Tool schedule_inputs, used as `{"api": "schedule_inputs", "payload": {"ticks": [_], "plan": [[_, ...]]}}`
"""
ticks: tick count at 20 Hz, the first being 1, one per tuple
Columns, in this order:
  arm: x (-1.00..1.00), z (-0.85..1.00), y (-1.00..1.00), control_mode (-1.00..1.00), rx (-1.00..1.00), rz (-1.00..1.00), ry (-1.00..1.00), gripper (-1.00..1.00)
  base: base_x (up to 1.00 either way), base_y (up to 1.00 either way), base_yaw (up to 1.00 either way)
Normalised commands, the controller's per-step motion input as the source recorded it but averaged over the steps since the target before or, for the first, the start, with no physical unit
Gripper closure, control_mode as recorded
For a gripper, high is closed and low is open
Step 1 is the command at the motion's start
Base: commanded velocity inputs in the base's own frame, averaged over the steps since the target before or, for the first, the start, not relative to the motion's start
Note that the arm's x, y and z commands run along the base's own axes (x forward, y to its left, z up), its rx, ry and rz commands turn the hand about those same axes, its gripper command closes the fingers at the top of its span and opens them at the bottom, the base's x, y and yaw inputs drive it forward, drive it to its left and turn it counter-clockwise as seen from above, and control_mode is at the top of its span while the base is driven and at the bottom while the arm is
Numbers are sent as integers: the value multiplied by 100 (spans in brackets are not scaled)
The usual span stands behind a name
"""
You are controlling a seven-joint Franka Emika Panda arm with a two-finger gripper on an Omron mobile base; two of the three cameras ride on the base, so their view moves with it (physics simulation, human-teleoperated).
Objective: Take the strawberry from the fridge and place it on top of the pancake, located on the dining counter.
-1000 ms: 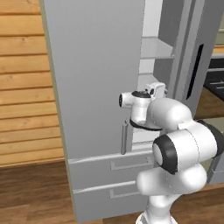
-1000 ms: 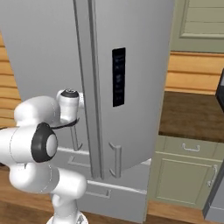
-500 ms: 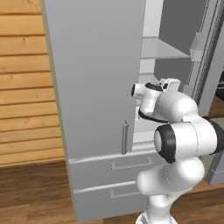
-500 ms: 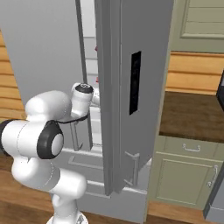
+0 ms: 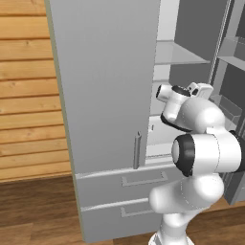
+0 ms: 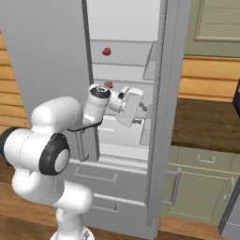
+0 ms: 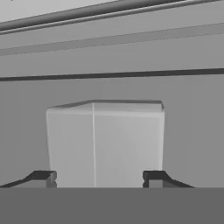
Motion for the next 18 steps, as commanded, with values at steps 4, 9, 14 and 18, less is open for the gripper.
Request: {"api": "schedule_inputs", "payload": {"ticks": [4,9,14,18], "plan": [[-18,0,-100,-100,8,-11,-7,-100,0,0,0],[-13,0,-77,-100,6,-5,-13,-100,0,0,0],[-52,13,11,-100,0,0,-27,-100,0,0,0],[-39,13,45,-100,-2,-1,-21,-100,0,0,0]]}}
